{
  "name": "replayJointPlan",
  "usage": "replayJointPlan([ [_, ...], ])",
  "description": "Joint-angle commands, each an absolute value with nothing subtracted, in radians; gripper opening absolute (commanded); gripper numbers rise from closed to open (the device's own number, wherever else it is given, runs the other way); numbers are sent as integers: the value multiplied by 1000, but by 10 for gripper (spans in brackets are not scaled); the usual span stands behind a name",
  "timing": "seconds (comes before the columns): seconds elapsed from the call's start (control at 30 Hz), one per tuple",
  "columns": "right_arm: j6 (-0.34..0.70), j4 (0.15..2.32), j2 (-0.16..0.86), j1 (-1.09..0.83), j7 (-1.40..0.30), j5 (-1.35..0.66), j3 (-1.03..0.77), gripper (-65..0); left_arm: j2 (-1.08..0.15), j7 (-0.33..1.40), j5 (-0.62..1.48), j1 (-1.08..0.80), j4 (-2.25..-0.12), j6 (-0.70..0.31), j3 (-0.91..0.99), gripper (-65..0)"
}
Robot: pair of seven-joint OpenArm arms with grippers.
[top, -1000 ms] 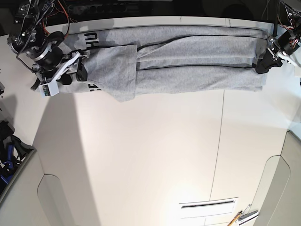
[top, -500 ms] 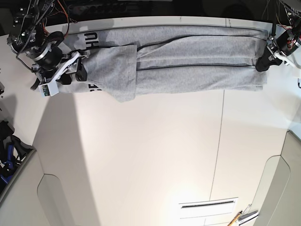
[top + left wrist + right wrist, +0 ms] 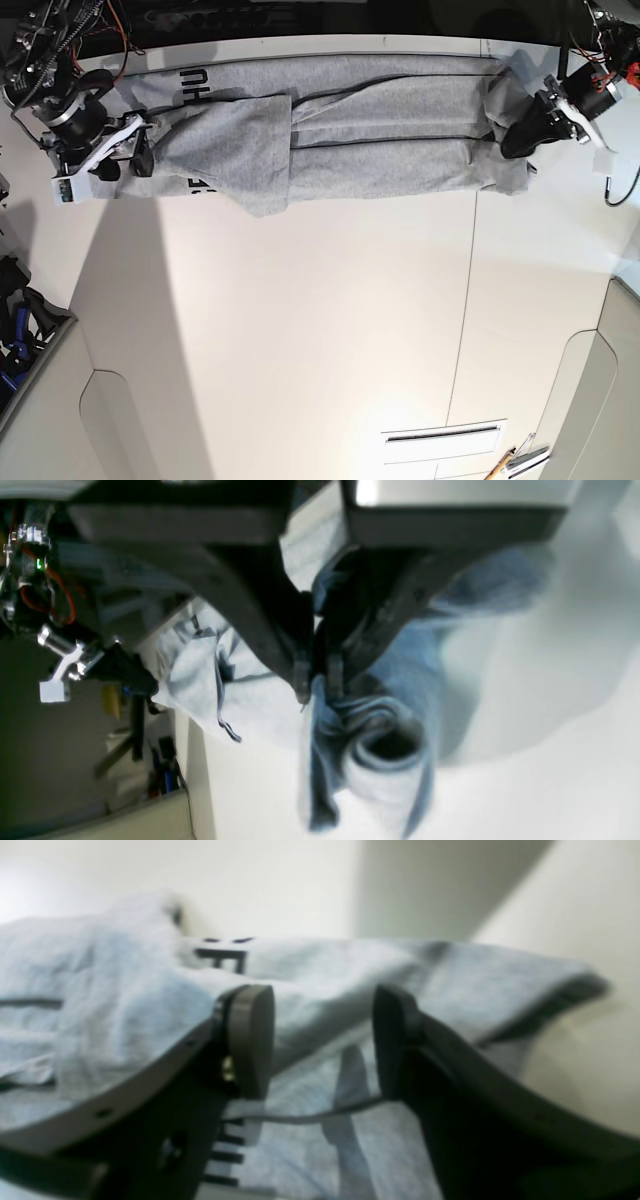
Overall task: Fold the T-shirt properly
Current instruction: 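Fold the hem end with the left gripper toward the right gripper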
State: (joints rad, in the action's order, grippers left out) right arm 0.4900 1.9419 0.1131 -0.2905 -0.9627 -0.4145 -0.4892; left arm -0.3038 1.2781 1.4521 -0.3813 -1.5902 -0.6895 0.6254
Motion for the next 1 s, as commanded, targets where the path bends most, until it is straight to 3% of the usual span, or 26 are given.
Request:
replayJointPlan([
  [0.0,494,1963,124,-286,-947,-430,-509,-336,-307,1268,1484,-381,-1613,-698,609,-650],
  [0.33,493,1963,225,-286,-947,-437,-576,-336,-213,1265,1484,-328,-1636,-698,330,-650],
  [0.97,493,1963,233,-286,-954,-438,-579,-336,-80,1188,1302,-200,-1636,-698,40,-650],
])
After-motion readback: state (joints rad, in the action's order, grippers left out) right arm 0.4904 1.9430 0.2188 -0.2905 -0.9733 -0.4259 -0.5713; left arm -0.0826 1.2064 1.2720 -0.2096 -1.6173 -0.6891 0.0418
